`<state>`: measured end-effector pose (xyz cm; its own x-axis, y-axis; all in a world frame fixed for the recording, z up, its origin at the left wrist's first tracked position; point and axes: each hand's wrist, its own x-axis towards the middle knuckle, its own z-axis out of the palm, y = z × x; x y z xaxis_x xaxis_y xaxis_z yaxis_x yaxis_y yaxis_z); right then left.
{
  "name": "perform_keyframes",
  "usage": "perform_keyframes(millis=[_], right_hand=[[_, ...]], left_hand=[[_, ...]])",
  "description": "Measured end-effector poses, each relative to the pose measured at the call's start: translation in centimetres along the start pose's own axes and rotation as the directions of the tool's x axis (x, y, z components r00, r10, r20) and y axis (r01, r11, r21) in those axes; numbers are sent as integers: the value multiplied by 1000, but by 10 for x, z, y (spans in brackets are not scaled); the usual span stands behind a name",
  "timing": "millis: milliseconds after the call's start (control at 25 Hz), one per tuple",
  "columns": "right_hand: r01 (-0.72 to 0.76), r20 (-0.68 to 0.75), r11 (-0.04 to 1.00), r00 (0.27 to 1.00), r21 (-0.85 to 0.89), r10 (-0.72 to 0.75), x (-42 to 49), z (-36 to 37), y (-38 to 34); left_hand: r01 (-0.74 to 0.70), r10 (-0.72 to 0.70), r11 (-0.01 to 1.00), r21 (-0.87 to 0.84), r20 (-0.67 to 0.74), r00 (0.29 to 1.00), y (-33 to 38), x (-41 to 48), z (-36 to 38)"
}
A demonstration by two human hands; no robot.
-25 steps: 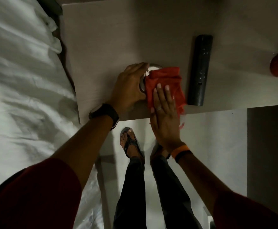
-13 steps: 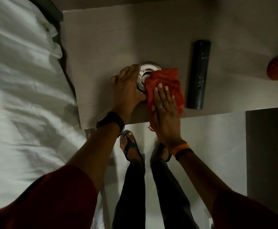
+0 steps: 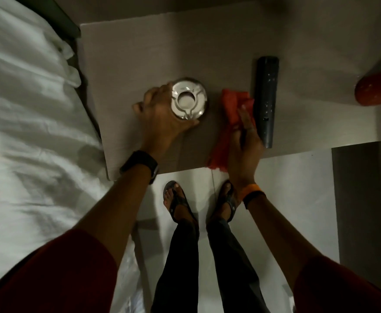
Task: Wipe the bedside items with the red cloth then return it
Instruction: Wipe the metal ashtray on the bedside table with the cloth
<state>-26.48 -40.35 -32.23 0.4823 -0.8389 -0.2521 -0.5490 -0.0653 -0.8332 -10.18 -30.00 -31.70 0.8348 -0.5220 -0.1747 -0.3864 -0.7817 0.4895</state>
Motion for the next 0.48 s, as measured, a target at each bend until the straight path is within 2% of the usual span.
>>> perform_keyframes(millis=[40,80,120,160,200,240,280,320,400,440,480], right_hand=[[44,-13,999,999,-31,-45,9,9,-3],[137,37,978,990,-159,-133,18,22,-7],[263,141,901,964,-345,-228,23,38,-11],[390,246,781,920,-488,-305,26,53,-13],[486,340,682,873,-547,-350,26,65,-14],[581,432,600,813,-550,-391,24,69,-13],[694,539,504,719,-515,-439,17,67,-7],[802,645,389,596,-453,-478,7,59,1],[930,795,199,369,-310,-482,-10,31,22],[956,825,154,294,-250,-484,-17,14,29],[963,824,155,268,-219,-500,-26,-1,34]], left_hand=[[5,-5,1000,6,-42,999,-5,4,-7],[1,0,1000,7,-84,996,-8,9,-15],[-13,13,1000,8,-116,993,-9,12,-21],[-30,32,999,13,-137,990,-8,16,-26],[-48,51,999,25,-145,988,-5,20,-29],[-58,63,997,40,-139,988,0,23,-31],[-65,71,997,50,-122,990,6,24,-31],[-70,75,996,52,-103,992,10,26,-31],[-80,83,996,43,-75,994,13,25,-32],[-88,91,995,43,-65,994,12,23,-31],[-97,99,994,49,-49,994,11,22,-30]])
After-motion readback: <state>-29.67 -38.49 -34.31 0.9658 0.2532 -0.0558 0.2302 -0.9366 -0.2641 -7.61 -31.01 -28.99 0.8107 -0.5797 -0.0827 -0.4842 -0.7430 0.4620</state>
